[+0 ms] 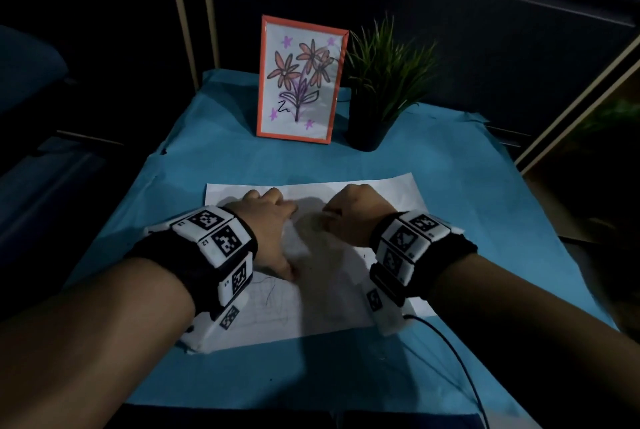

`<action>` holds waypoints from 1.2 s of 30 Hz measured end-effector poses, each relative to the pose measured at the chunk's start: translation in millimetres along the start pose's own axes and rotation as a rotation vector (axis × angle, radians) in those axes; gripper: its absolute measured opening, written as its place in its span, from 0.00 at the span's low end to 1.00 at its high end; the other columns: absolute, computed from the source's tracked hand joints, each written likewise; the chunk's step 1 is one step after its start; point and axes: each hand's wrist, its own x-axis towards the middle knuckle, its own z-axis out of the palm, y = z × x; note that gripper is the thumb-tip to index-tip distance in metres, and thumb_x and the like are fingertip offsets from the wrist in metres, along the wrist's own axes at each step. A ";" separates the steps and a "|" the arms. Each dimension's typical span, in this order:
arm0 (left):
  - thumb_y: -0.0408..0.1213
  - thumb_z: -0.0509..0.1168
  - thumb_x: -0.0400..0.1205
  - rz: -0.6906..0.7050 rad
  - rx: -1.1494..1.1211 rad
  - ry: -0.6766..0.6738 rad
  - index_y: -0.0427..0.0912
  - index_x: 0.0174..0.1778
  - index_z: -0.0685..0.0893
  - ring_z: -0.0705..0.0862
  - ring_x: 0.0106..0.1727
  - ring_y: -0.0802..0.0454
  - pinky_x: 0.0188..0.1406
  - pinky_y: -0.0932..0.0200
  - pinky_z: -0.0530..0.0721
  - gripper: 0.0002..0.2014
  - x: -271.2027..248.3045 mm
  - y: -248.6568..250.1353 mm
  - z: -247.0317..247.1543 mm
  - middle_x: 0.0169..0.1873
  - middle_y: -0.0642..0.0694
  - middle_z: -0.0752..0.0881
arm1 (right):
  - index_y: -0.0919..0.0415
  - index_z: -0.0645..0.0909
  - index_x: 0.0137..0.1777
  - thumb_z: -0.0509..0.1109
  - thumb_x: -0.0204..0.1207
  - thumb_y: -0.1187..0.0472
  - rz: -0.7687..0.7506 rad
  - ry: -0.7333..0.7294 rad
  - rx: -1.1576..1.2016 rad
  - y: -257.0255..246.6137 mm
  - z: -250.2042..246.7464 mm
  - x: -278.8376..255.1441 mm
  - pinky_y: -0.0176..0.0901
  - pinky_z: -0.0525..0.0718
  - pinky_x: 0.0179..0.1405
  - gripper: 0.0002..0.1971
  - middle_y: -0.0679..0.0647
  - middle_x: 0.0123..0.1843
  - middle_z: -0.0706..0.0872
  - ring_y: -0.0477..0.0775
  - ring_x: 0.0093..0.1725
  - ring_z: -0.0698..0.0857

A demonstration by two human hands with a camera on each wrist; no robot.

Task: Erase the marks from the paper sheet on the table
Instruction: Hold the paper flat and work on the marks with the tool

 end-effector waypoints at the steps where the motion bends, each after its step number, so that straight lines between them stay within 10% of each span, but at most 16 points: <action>1: 0.67 0.75 0.63 0.002 -0.002 0.001 0.52 0.82 0.57 0.66 0.73 0.45 0.70 0.46 0.73 0.54 0.2 -0.2 0.3 0.74 0.49 0.64 | 0.55 0.86 0.42 0.66 0.76 0.51 -0.016 -0.010 0.002 -1.6 1.4 -1.9 0.37 0.72 0.37 0.11 0.55 0.45 0.86 0.57 0.46 0.81; 5: 0.61 0.75 0.67 0.008 -0.007 0.009 0.53 0.81 0.59 0.65 0.73 0.45 0.70 0.47 0.73 0.50 1.1 -1.5 0.3 0.74 0.49 0.64 | 0.56 0.88 0.46 0.64 0.76 0.47 -0.126 -0.097 0.001 -9.8 9.5 -21.5 0.46 0.80 0.47 0.15 0.56 0.49 0.87 0.58 0.48 0.82; 12: 0.68 0.74 0.63 0.014 -0.001 0.000 0.53 0.82 0.57 0.65 0.73 0.45 0.70 0.46 0.73 0.54 0.4 -2.4 1.3 0.74 0.49 0.64 | 0.57 0.83 0.35 0.65 0.78 0.51 -0.036 0.003 -0.066 2.2 -1.8 5.0 0.38 0.69 0.35 0.14 0.56 0.43 0.84 0.56 0.44 0.78; 17: 0.65 0.75 0.63 0.001 -0.033 -0.001 0.54 0.81 0.57 0.64 0.73 0.45 0.71 0.45 0.72 0.53 0.7 -3.3 1.6 0.73 0.48 0.64 | 0.57 0.88 0.50 0.65 0.76 0.49 -0.157 -0.074 -0.034 -2.6 8.7 -16.2 0.45 0.81 0.51 0.15 0.57 0.50 0.87 0.59 0.51 0.82; 36: 0.70 0.73 0.61 -0.004 -0.024 0.002 0.51 0.80 0.60 0.65 0.73 0.47 0.70 0.45 0.73 0.55 2.1 -5.7 1.4 0.72 0.50 0.65 | 0.59 0.84 0.37 0.66 0.77 0.51 -0.060 -0.027 0.002 3.6 -1.4 9.9 0.44 0.78 0.42 0.14 0.56 0.40 0.84 0.58 0.44 0.81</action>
